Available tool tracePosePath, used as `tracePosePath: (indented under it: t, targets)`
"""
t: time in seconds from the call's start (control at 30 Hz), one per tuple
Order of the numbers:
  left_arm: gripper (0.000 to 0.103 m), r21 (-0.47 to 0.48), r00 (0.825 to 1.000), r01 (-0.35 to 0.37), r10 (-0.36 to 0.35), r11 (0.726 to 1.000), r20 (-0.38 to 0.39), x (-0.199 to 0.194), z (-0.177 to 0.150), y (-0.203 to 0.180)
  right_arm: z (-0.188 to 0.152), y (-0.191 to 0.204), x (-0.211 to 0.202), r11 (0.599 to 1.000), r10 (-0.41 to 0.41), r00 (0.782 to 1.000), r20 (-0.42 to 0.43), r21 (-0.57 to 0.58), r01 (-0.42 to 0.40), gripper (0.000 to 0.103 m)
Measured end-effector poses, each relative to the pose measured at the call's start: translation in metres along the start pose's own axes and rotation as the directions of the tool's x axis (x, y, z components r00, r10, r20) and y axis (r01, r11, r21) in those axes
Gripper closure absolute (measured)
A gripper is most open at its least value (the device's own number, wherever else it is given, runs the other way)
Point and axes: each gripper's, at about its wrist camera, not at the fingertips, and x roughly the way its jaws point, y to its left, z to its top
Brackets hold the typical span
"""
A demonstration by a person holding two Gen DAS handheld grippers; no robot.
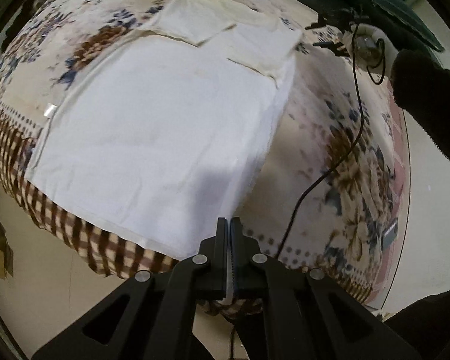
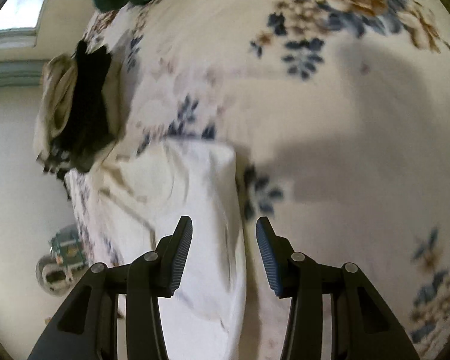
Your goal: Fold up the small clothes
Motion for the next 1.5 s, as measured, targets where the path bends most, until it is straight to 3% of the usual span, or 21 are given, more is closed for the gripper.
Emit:
tracePosePath:
  t: [0.27, 0.43, 0.57, 0.6, 0.63, 0.83, 1.0, 1.2, 1.37, 1.5]
  targets:
    - [0.103, -0.066, 1.000, 0.012, -0.013, 0.998, -0.009, 0.002, 0.011, 0.029, 0.015, 0.003, 0.012, 0.995, -0.035, 0.999, 0.015, -0.098, 0.036, 0.057]
    - [0.103, -0.091, 0.999, 0.015, -0.018, 0.996, -0.031, 0.011, 0.014, 0.036, 0.016, -0.007, 0.043, 0.988, -0.092, 0.993, -0.070, -0.128, 0.083, 0.057]
    - [0.103, -0.093, 0.999, 0.012, -0.016, 0.996, -0.033, 0.011, 0.017, 0.038, 0.021, -0.004, 0.066, 0.992, -0.063, 0.993, -0.099, -0.115, 0.051, 0.057]
    - [0.103, -0.093, 0.999, 0.012, -0.015, 0.996, -0.029, 0.009, 0.018, 0.039, 0.022, -0.004, 0.068, 0.995, -0.048, 0.995, -0.087, -0.096, 0.039, 0.071]
    - [0.103, -0.093, 1.000, 0.012, -0.015, 0.996, -0.026, 0.008, 0.019, 0.041, 0.023, -0.003, 0.069, 0.996, -0.039, 0.996, -0.078, -0.088, 0.032, 0.094]
    - [0.103, -0.104, 1.000, 0.022, -0.020, 0.994, 0.023, -0.018, 0.029, 0.054, 0.016, 0.019, 0.057, 0.994, -0.058, 0.998, -0.031, -0.089, 0.055, 0.097]
    - [0.103, -0.150, 0.995, 0.008, 0.006, 0.989, 0.096, -0.045, 0.044, 0.099, 0.011, 0.075, 0.033, 0.987, -0.078, 0.997, 0.002, -0.142, 0.078, 0.097]
    - [0.103, -0.251, 0.988, -0.015, 0.054, 0.968, 0.148, -0.059, 0.054, 0.182, -0.003, 0.178, 0.024, 0.963, -0.126, 0.992, 0.023, -0.239, 0.128, 0.097]
    - [0.103, -0.344, 0.986, -0.015, 0.072, 0.939, 0.153, -0.046, 0.057, 0.256, -0.022, 0.264, 0.061, 0.934, -0.200, 0.979, 0.045, -0.293, 0.204, 0.097]
    - [0.103, -0.414, 0.992, 0.013, 0.042, 0.910, 0.122, -0.019, 0.056, 0.301, -0.037, 0.317, 0.113, 0.898, -0.288, 0.956, 0.061, -0.329, 0.291, 0.097]
